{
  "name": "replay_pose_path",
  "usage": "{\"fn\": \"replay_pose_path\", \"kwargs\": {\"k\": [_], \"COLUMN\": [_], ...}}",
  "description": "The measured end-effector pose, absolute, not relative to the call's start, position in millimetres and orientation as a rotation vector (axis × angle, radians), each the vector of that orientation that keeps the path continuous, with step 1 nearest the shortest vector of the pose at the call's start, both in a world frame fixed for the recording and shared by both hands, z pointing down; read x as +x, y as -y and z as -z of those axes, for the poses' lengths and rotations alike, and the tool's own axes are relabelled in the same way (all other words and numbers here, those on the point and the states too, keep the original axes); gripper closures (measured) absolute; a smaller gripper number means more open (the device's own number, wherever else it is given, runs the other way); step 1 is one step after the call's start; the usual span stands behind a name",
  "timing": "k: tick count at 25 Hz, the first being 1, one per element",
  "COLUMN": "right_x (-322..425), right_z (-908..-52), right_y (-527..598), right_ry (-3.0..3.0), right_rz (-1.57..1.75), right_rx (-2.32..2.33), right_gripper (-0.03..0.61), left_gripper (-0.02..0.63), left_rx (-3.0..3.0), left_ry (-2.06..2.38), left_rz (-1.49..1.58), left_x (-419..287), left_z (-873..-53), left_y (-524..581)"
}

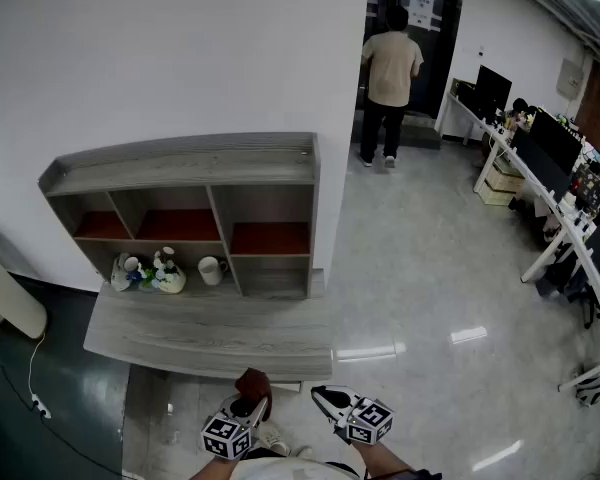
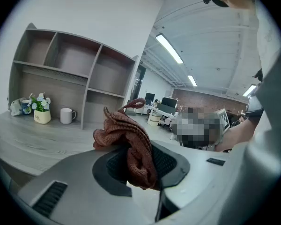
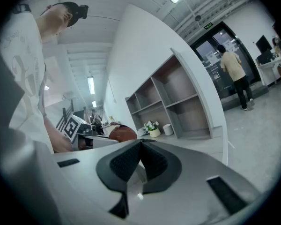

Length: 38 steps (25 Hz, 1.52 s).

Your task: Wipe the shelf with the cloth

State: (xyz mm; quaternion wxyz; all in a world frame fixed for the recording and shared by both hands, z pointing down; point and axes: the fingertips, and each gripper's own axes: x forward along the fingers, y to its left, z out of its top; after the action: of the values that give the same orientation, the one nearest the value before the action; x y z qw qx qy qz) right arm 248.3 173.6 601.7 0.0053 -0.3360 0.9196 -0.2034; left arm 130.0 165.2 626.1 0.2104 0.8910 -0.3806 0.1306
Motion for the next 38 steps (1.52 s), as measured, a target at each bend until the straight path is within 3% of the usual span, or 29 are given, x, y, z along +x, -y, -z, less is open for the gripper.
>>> {"fn": "replay_pose_path", "kwargs": {"k": [18, 38], "right_x": [265, 258], "right_z": [-594, -591], "right_y": [-220, -199], "right_ry": [-2.815, -2.793], "right_rz": [0.587, 0.588], "right_rx": [-1.098, -1.083], "right_gripper": [0.574, 0.575], "left_gripper": [0.514, 0.514], "left_rx": [2.504, 2.479], "left_ry": [1.038, 1.089], "left_rz": [-0.381, -0.382], "left_x": [141, 131], "left_z": [-625, -621], "left_y": [-221, -207]}}
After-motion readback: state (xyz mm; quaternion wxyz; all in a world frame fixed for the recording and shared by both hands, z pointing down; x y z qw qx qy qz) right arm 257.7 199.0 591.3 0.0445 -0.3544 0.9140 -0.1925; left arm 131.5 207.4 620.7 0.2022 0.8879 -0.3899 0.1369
